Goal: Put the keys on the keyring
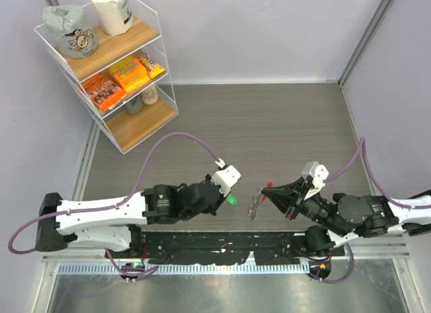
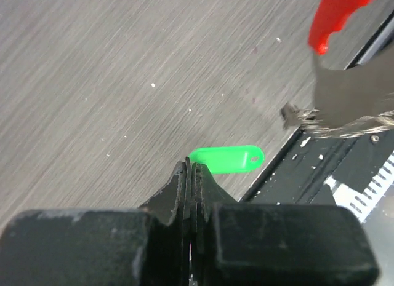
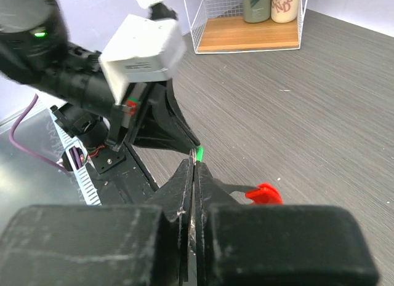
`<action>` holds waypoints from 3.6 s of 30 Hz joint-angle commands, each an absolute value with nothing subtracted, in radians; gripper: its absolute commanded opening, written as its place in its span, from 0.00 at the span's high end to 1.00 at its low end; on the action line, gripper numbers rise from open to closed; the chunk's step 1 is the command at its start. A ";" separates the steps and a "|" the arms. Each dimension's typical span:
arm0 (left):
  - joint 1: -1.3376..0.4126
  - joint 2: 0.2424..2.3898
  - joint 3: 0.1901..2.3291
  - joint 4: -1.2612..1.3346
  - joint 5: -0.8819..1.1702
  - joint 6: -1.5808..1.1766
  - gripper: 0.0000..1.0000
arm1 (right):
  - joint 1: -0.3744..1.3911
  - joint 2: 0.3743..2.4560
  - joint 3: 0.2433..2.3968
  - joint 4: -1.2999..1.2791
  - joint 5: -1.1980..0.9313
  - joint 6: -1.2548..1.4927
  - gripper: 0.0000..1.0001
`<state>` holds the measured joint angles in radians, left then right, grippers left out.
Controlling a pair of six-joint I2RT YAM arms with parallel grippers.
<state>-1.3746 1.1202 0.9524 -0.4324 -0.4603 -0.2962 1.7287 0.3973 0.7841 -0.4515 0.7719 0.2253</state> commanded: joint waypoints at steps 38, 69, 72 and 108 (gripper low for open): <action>-1.118 0.997 0.758 -0.218 -0.080 -0.399 1.00 | 1.732 0.446 0.793 -0.380 0.807 0.239 0.94; -1.124 0.690 0.575 0.327 0.417 -0.325 1.00 | 1.732 0.532 0.847 -0.268 0.700 0.359 0.95; -1.124 0.683 0.575 0.373 0.443 -0.301 1.00 | 1.732 0.540 0.854 -0.265 0.703 0.400 0.94; -1.213 0.718 0.603 0.408 0.302 0.166 1.00 | 1.732 0.670 0.822 -0.068 0.975 0.477 0.95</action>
<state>-1.1984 0.7059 0.5976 0.3412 0.3347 0.0963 1.7287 0.6804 0.8238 -0.1986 0.9073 0.4599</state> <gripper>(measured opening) 0.035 0.062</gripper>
